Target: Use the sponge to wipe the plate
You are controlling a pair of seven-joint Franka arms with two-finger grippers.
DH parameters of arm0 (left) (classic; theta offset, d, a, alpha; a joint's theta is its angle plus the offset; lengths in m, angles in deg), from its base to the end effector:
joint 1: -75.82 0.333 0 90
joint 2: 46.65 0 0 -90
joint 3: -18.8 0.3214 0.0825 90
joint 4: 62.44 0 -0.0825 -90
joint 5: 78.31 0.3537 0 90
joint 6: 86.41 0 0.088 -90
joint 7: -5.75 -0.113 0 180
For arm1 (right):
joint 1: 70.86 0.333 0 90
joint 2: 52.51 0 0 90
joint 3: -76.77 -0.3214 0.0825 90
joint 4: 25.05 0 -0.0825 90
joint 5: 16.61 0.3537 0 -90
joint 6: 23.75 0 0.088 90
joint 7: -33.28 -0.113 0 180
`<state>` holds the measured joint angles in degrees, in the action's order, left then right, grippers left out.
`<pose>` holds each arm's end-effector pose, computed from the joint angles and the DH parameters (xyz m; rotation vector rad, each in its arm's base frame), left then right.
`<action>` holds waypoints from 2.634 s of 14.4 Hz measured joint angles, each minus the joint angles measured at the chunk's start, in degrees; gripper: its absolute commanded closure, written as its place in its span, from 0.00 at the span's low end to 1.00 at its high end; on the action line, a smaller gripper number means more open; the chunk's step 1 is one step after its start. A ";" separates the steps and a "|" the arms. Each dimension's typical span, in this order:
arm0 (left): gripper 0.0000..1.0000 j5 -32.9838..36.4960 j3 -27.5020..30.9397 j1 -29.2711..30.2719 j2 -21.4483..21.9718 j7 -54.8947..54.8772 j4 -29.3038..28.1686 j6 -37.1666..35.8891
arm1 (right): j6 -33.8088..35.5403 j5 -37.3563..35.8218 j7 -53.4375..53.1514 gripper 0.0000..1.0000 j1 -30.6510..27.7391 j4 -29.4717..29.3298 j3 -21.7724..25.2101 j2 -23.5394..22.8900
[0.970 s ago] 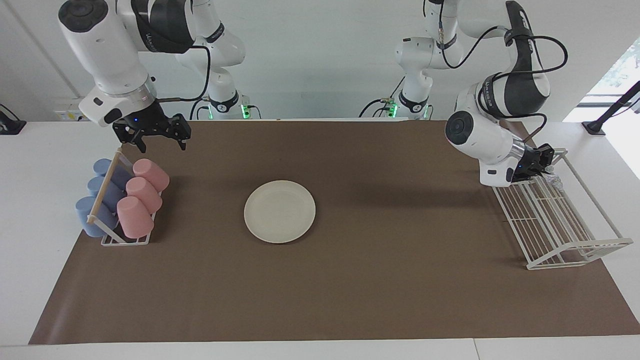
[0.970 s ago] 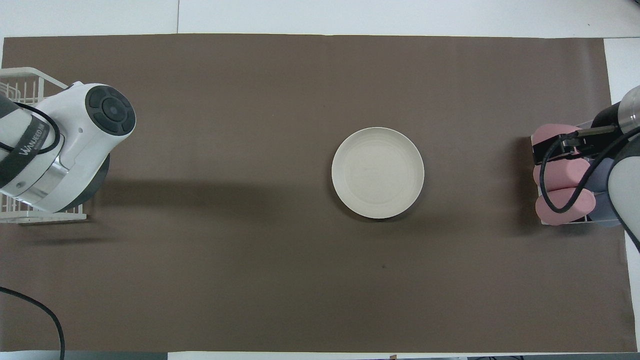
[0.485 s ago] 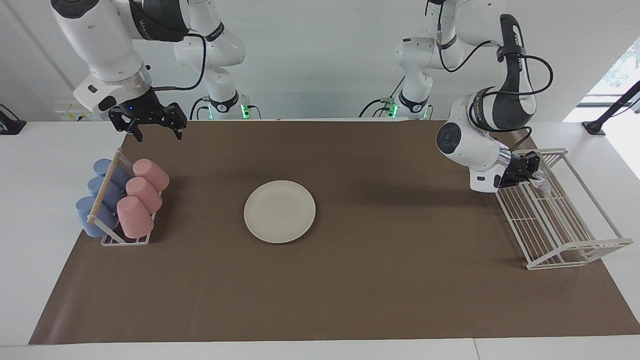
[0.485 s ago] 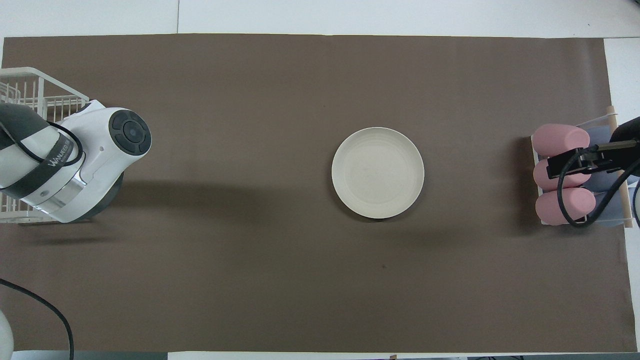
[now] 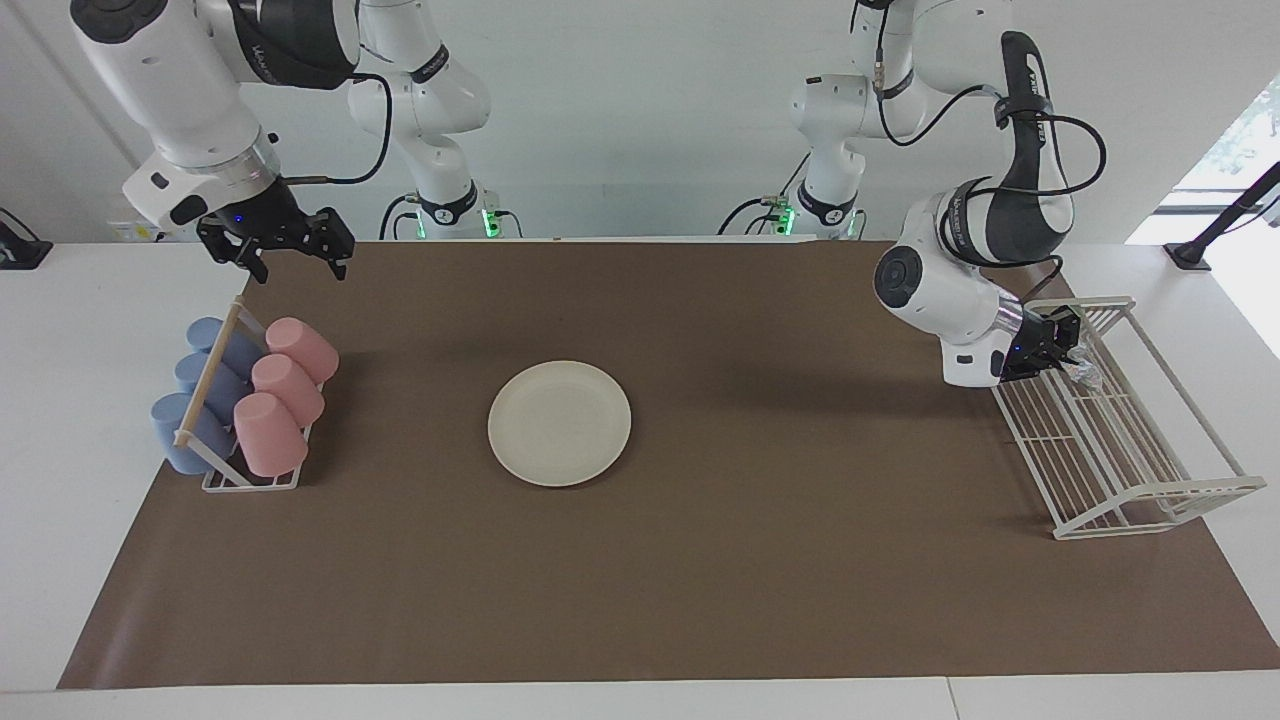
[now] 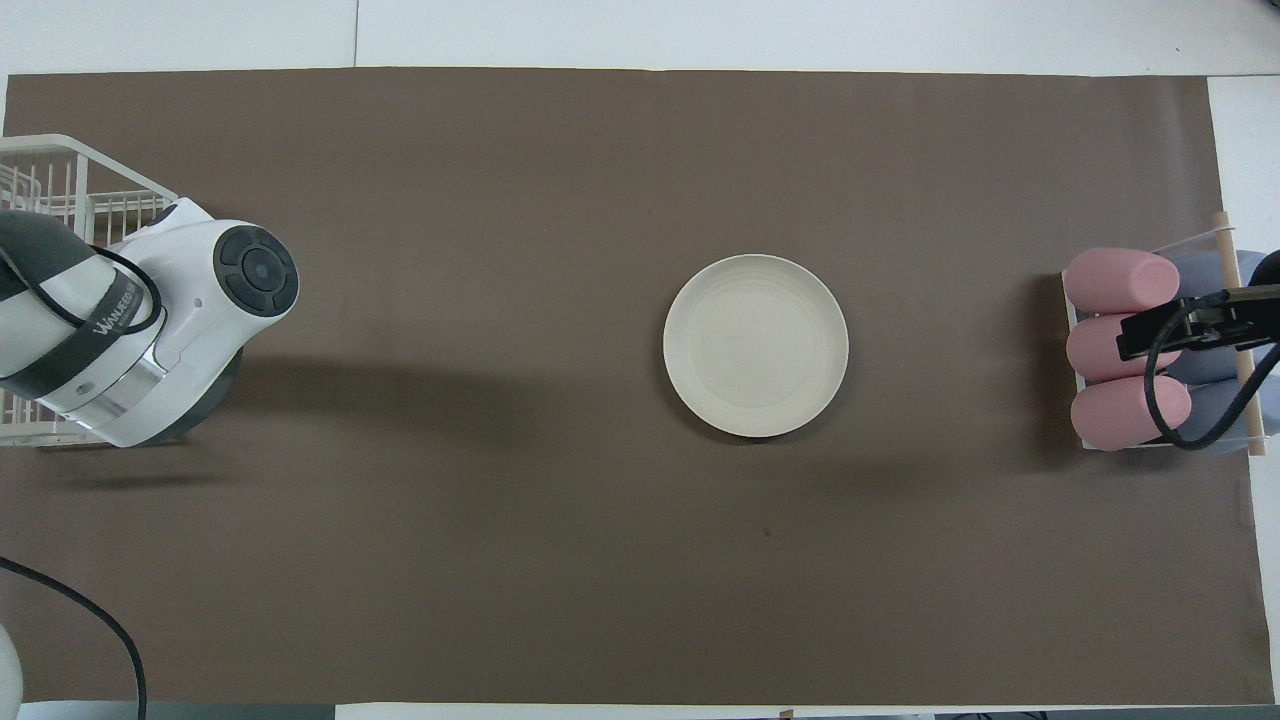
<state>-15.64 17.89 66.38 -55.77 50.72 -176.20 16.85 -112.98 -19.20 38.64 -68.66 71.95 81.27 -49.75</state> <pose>0.5510 -0.0192 0.4191 -2.1003 -0.1359 -0.2256 0.5030 -0.0263 0.5939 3.1018 0.0854 -0.1400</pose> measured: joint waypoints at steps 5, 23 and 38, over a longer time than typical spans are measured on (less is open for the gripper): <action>0.00 0.00 0.00 0.10 0.00 0.40 -0.10 0.44 | -0.47 0.00 -0.04 0.00 0.03 0.02 -0.32 0.01; 0.00 -10.13 0.05 0.63 1.77 -0.70 5.91 0.01 | -0.90 0.17 -3.02 0.00 0.42 -0.02 -0.36 0.15; 0.00 -58.49 0.04 6.78 12.10 -23.32 17.03 -20.77 | -0.90 0.17 -3.04 0.00 0.45 -0.02 -0.42 0.15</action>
<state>-74.13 17.94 73.16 -43.67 27.40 -159.17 -3.92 -113.88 -19.02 35.60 -68.21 71.93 80.85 -49.60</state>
